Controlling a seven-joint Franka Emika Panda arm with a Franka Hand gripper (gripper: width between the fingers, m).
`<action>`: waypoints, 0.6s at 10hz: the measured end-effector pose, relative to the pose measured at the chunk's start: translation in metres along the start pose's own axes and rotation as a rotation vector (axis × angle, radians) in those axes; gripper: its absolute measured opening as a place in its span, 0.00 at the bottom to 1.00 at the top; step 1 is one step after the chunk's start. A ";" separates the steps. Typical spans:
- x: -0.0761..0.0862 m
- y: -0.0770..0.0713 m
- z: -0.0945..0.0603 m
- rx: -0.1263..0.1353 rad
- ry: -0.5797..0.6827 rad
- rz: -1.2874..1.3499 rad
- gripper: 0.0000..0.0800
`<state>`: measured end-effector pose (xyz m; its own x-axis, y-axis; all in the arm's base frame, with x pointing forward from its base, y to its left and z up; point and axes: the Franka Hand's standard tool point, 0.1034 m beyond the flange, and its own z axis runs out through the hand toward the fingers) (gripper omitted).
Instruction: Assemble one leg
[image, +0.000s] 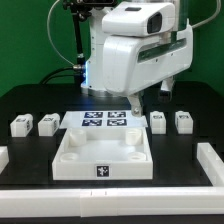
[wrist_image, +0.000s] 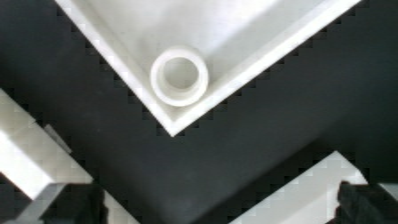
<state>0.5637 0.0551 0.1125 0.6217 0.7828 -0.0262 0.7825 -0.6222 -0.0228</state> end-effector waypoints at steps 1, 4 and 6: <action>0.000 0.000 0.001 0.001 0.000 0.000 0.81; 0.000 0.000 0.001 0.001 -0.001 0.000 0.81; 0.000 0.000 0.001 0.002 -0.001 -0.042 0.81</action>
Offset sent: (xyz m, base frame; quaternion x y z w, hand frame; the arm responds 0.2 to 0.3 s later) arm 0.0000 0.0000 0.0000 0.0000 0.0000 0.0000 1.0000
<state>0.5633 0.0550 0.1114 0.5882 0.8083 -0.0263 0.8079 -0.5887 -0.0255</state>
